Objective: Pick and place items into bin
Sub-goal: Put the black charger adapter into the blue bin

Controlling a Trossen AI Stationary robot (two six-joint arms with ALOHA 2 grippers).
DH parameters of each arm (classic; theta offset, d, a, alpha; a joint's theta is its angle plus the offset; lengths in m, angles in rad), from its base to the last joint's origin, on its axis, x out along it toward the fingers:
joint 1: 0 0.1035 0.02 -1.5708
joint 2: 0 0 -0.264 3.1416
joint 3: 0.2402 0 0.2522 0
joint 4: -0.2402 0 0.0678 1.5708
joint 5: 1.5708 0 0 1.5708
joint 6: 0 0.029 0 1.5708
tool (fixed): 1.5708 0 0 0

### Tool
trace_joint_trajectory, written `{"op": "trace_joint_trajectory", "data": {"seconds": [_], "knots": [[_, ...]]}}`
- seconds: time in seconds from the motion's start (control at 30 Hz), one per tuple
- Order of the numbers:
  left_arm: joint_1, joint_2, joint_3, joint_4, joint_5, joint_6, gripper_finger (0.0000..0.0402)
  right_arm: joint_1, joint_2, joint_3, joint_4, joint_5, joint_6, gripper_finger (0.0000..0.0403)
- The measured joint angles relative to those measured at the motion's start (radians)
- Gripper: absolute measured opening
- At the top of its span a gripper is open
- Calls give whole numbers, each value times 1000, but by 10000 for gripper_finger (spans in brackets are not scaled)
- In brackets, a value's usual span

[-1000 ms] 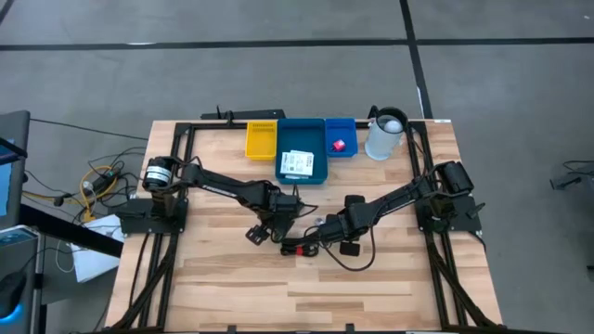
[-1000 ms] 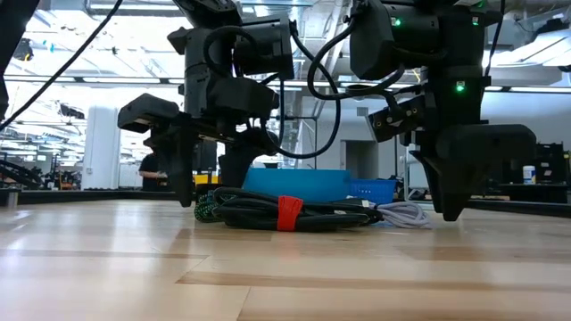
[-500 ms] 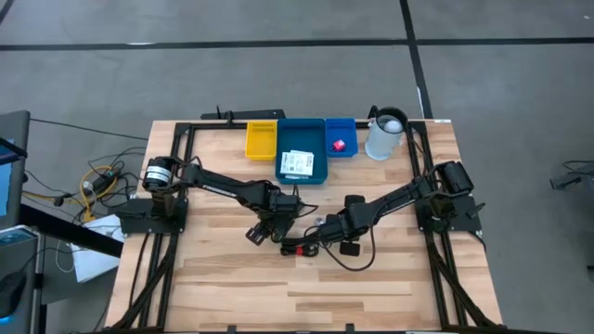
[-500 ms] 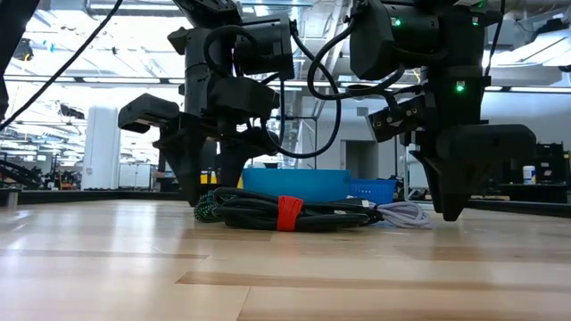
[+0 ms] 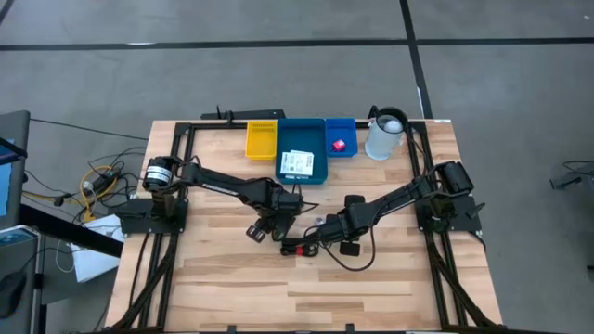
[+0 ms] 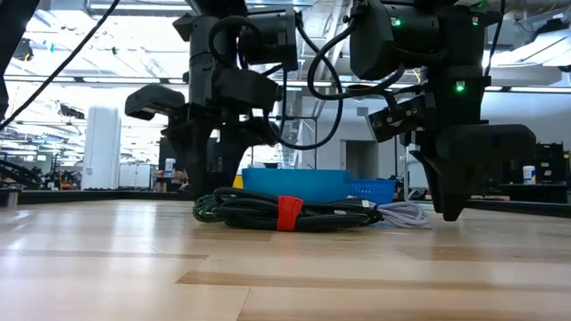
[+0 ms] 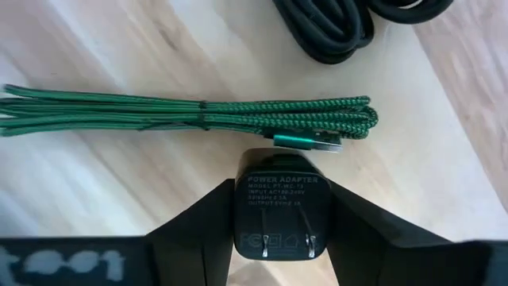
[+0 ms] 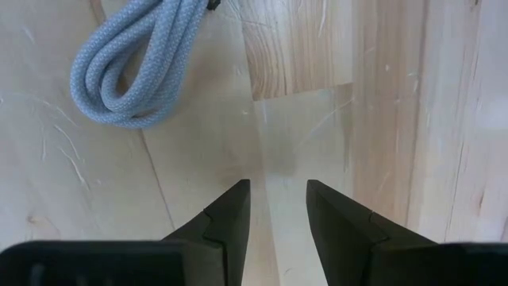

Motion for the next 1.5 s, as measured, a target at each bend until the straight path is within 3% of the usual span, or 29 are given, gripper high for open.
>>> {"op": "trace_joint_trajectory", "data": {"seconds": [0.47, 0.83, 1.0, 1.27, 1.5], "knots": [[-1, 0, 121, -156, -42, -19, 143, 1, 0, 0, 2, -53, 9, 118], [1, -7, 209, -199, -45, -36, 141, 1, 0, 0, 3, -29, 8, 118], [2, -53, 251, -208, -52, -34, 141, 24, 0, 14, -3, 117, 3, 118], [7, -179, 398, -193, -135, -48, 145, 90, 0, 122, -105, 491, 4, 118], [47, -320, 483, -38, -140, -101, 150, 88, 0, 264, -259, 774, 40, 118]]}}
